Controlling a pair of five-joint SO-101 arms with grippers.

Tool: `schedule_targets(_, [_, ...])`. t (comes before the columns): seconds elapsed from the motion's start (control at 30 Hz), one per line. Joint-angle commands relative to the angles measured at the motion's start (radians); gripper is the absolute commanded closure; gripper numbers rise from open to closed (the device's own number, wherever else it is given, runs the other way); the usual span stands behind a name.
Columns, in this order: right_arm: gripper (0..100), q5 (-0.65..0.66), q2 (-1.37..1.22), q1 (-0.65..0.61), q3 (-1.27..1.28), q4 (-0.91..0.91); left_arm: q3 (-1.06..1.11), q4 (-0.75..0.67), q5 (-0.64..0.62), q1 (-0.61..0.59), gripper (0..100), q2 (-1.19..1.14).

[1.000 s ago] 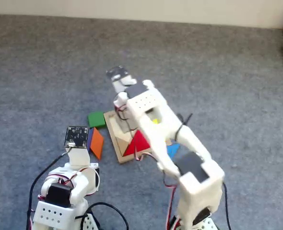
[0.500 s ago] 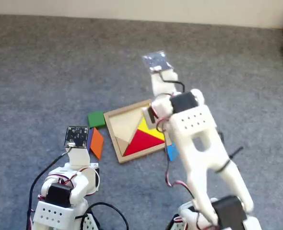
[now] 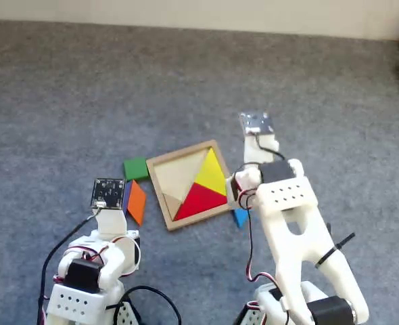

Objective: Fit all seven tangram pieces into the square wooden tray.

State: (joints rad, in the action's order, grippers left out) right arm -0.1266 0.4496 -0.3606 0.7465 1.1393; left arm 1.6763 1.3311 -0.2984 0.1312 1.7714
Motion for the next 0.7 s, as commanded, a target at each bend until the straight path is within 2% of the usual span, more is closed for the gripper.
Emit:
schedule_targets(0.0, [65.2,-0.08,0.041,0.013,0.044,-0.105,0.021,0.005,0.002,-0.008,99,0.042])
schedule_targets(0.17, [64.5,-0.078,0.041,0.004,0.128,-0.208,0.021,0.005,0.002,-0.008,99,0.042])
schedule_targets(0.4, [64.5,-0.077,0.039,-0.097,0.208,-0.309,0.021,0.005,0.002,-0.008,99,0.042])
schedule_targets(0.67, [64.5,-0.058,-0.096,-0.056,0.216,-0.341,0.021,0.005,0.002,-0.01,99,0.042])
